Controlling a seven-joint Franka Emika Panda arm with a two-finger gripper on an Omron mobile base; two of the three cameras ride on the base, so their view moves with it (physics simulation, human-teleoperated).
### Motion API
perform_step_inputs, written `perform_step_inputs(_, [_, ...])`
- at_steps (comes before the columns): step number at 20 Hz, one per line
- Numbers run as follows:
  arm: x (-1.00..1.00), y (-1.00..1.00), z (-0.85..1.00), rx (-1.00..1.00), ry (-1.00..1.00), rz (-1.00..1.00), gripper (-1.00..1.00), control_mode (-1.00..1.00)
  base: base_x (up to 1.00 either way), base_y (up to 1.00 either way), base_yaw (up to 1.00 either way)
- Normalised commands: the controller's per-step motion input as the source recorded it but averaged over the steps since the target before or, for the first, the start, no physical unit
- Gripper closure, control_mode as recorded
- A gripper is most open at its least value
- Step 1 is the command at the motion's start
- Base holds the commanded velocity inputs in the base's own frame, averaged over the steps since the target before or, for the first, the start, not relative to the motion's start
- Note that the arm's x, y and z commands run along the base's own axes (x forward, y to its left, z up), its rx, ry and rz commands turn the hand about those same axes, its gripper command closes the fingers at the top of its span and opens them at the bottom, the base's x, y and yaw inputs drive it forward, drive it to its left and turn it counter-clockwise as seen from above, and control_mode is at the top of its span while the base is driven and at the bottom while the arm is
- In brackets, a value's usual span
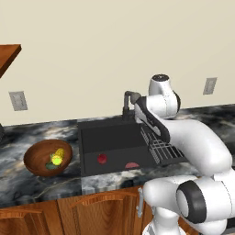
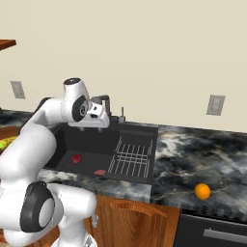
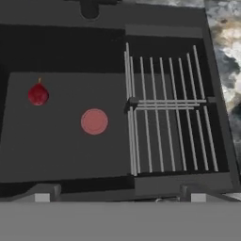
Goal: There is a mixed pile of frozen fruits and vegetables on the counter. Locate all the frozen vegetables and place the items in a bowl on the counter. Take all the frozen fruits and defrost them in a running sink.
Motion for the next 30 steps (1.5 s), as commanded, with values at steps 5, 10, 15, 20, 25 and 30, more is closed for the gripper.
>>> perform_step_inputs(5, [0.01,-0.79,-0.15,-0.01,0.04,-0.26,-1.00,-1.00,0.00,0.00,0.00])
perform_step_inputs(10, [0.03,-0.82,-0.05,0.00,0.09,-0.25,-1.00,-1.00,0.00,0.00,0.00])
perform_step_inputs(15, [0.09,-0.89,-0.04,0.00,0.09,-0.20,-1.00,-1.00,0.00,0.00,0.00])
perform_step_inputs(20, [0.02,-0.96,-0.02,0.00,0.13,-0.18,-1.00,-1.00,0.00,0.00,0.00])
perform_step_inputs(25, [-0.02,-0.93,-0.16,0.00,0.17,-0.18,-1.00,-1.00,0.00,0.00,0.00])
perform_step_inputs(30, [-0.37,-0.67,-0.34,0.00,0.05,-0.18,-1.00,-1.00,0.00,0.00,0.00])
